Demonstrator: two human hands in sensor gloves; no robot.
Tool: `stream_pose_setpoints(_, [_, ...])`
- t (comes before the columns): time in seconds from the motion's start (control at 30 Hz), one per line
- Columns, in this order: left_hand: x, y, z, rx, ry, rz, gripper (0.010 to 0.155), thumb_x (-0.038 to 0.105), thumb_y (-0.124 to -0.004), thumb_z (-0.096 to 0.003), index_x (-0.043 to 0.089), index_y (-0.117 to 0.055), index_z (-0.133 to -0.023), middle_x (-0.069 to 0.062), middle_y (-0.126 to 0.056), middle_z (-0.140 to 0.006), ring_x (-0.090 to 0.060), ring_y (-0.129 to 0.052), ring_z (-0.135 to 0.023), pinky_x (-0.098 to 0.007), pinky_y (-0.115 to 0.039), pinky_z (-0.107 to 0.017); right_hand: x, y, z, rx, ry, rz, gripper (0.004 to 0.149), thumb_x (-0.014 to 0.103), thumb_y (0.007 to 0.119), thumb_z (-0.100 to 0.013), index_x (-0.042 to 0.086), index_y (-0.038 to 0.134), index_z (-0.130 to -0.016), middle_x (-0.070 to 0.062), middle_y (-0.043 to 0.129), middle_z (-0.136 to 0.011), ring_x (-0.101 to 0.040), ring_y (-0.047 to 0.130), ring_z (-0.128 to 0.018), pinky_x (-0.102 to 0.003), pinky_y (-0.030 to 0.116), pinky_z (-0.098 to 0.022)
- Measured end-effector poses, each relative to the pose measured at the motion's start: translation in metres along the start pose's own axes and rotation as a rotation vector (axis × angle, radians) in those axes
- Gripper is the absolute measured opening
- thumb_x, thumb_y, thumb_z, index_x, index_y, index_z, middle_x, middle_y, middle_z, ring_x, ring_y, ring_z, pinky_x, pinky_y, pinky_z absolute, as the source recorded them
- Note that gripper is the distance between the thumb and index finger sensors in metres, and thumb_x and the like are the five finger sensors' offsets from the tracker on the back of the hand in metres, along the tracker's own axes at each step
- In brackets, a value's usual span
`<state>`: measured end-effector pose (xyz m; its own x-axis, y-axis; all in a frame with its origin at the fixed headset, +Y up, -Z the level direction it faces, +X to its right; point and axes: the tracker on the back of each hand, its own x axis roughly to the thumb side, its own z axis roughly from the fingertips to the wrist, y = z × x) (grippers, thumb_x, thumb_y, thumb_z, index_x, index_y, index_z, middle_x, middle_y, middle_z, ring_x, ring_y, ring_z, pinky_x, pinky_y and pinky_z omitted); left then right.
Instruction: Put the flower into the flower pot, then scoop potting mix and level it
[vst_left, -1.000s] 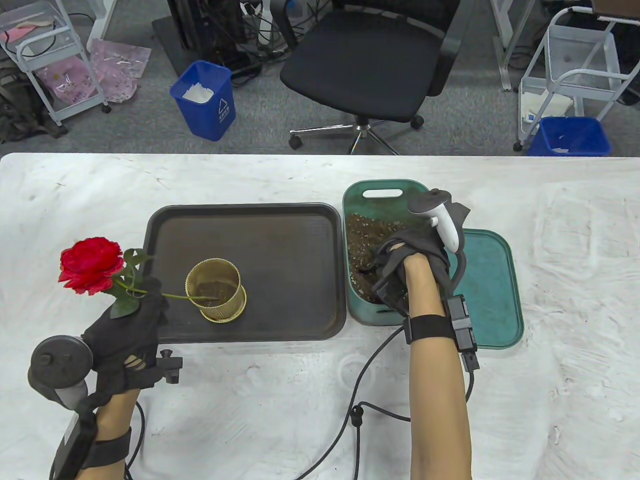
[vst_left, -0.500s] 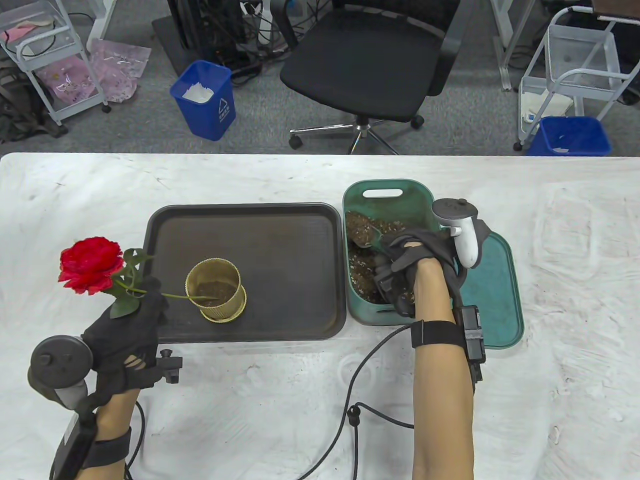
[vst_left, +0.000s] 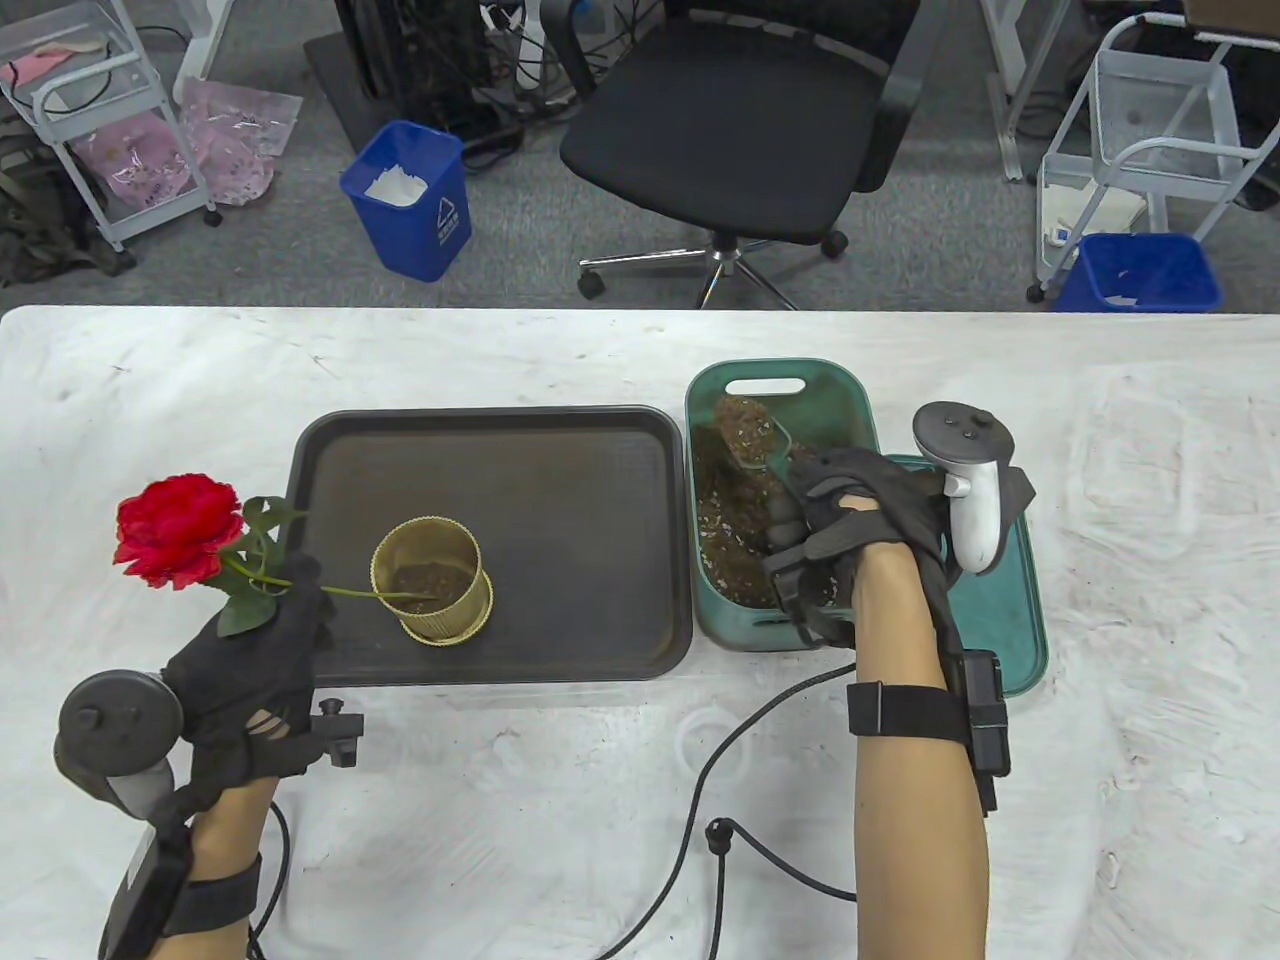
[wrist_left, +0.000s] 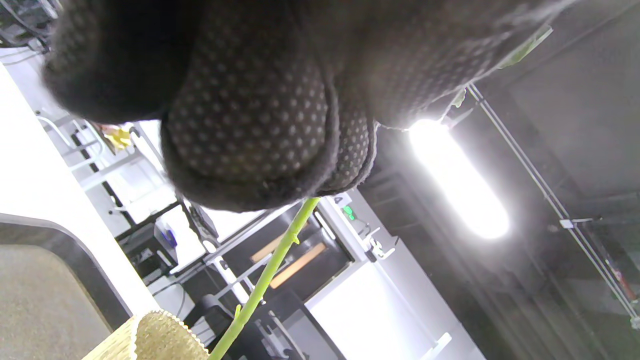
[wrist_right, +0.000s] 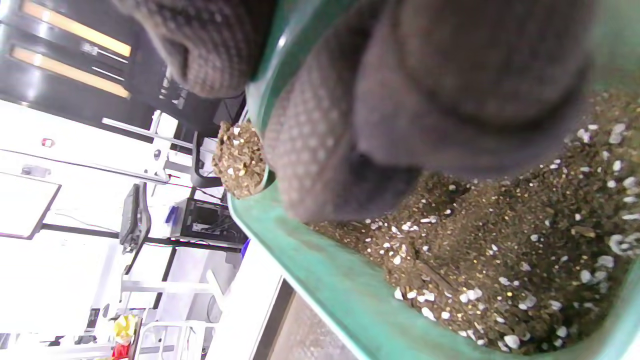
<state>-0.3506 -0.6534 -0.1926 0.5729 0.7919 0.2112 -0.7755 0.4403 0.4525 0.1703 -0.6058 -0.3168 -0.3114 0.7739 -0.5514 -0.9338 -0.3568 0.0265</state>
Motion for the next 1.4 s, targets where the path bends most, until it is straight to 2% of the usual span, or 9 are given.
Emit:
stream_pose_setpoints(0.1, [0.0,0.0,0.0,-0.001,0.0,0.001,0.042,0.045,-0.088,-0.0426,0.021,-0.094,-0.077,0.003,-0.107,-0.057,-0.014,-0.114,-0.023,-0.032,-0.096,-0.025,0.008,0.004,0.011,0.027,-0.048,0.033,0.053,0.031,0.074,-0.042,0.001,0.074,-0.085,-0.015,0.099,-0.059,-0.028,0.108,-0.025,-0.036,0.096,-0.01])
stream_pose_setpoints(0.27, [0.0,0.0,-0.001,-0.004,-0.003,0.001,0.042,0.045,-0.088,-0.0425,0.021,-0.094,-0.077,0.003,-0.107,-0.056,-0.014,-0.114,-0.023,-0.032,-0.096,-0.025,0.021,0.034,0.028,0.134,-0.137,0.079,0.053,0.031,0.074,-0.042,0.001,0.074,-0.085,-0.015,0.099,-0.059,-0.027,0.108,-0.025,-0.035,0.096,-0.01])
stream_pose_setpoints(0.43, [0.0,-0.001,0.0,-0.006,-0.007,0.0,0.042,0.045,-0.088,-0.0425,0.021,-0.094,-0.077,0.003,-0.107,-0.056,-0.014,-0.114,-0.023,-0.032,-0.096,-0.025,0.03,0.089,0.038,0.296,-0.194,0.125,0.053,0.032,0.074,-0.043,0.001,0.074,-0.085,-0.016,0.099,-0.059,-0.027,0.108,-0.024,-0.035,0.096,-0.009])
stream_pose_setpoints(0.67, [0.001,-0.002,0.0,-0.013,-0.013,0.004,0.042,0.045,-0.088,-0.0425,0.021,-0.094,-0.077,0.003,-0.107,-0.056,-0.014,-0.114,-0.023,-0.032,-0.096,-0.025,0.027,0.166,0.043,0.422,-0.21,0.212,0.053,0.032,0.075,-0.043,0.0,0.073,-0.085,-0.016,0.099,-0.059,-0.027,0.108,-0.024,-0.035,0.097,-0.009])
stream_pose_setpoints(0.93, [0.001,-0.003,0.001,-0.012,-0.016,-0.003,0.042,0.045,-0.088,-0.0425,0.021,-0.094,-0.077,0.003,-0.107,-0.056,-0.014,-0.114,-0.023,-0.032,-0.096,-0.025,0.021,0.222,0.04,0.368,-0.234,0.364,0.054,0.032,0.077,-0.042,0.001,0.073,-0.086,-0.016,0.098,-0.06,-0.028,0.108,-0.026,-0.036,0.097,-0.011])
stream_pose_setpoints(1.1, [0.001,-0.003,0.001,-0.011,-0.014,-0.001,0.042,0.045,-0.088,-0.0425,0.021,-0.094,-0.077,0.003,-0.107,-0.056,-0.014,-0.114,-0.023,-0.032,-0.096,-0.025,0.031,0.238,0.058,0.213,-0.389,0.603,0.054,0.033,0.082,-0.041,0.003,0.074,-0.085,-0.015,0.099,-0.061,-0.028,0.108,-0.027,-0.037,0.096,-0.011])
stream_pose_setpoints(1.4, [0.001,-0.003,0.001,-0.011,-0.018,-0.004,0.042,0.045,-0.088,-0.0424,0.021,-0.094,-0.077,0.003,-0.107,-0.056,-0.014,-0.114,-0.023,-0.032,-0.096,-0.025,0.04,0.259,0.086,0.046,-0.603,0.892,0.056,0.031,0.086,-0.039,0.005,0.074,-0.087,-0.015,0.099,-0.063,-0.03,0.108,-0.03,-0.039,0.096,-0.015])
